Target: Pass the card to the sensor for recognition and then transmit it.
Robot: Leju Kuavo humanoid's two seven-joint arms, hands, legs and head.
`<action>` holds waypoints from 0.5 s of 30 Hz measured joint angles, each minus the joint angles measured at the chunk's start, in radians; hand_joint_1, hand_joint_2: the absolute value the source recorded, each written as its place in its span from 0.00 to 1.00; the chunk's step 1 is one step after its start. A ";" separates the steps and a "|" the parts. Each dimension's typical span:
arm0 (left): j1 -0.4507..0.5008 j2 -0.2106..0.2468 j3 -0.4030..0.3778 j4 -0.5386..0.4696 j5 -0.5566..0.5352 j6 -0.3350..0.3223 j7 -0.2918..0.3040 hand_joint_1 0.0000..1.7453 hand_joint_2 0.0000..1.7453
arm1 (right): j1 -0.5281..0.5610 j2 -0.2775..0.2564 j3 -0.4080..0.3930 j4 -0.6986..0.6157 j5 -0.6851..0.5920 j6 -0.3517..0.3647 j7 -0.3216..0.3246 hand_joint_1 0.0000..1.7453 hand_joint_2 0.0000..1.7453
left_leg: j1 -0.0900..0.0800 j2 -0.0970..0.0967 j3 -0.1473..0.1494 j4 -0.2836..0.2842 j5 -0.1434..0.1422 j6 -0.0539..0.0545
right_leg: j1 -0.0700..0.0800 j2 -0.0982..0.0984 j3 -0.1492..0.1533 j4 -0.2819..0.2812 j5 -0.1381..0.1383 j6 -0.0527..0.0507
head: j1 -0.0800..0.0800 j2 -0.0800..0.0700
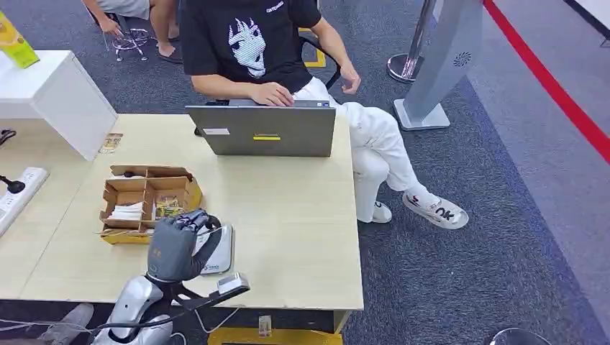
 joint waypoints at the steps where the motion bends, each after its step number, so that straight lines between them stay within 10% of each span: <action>1: 0.019 0.003 0.000 0.000 -0.017 -0.001 0.007 1.00 1.00 | 0.001 0.001 -0.001 0.000 -0.002 0.000 0.000 0.00 1.00 | 0.000 0.000 0.000 0.000 0.000 0.000 | 0.000 0.000 0.000 0.000 0.000 0.000 | 0.000 0.000; 9: 0.170 0.072 0.001 0.000 0.024 0.067 0.038 1.00 1.00 | 0.007 0.004 -0.002 0.002 -0.009 -0.001 -0.003 0.00 1.00 | 0.000 0.000 0.000 0.000 -0.002 -0.001 | 0.000 0.000 -0.001 0.000 -0.003 0.000 | 0.000 0.000; 15: 0.174 0.118 0.023 0.145 0.134 -0.047 0.041 1.00 1.00 | 0.007 0.004 -0.002 0.003 0.005 0.017 -0.003 0.00 1.00 | 0.000 -0.001 0.001 0.000 -0.002 -0.001 | 0.000 -0.002 -0.001 0.000 -0.005 0.000 | 0.000 0.000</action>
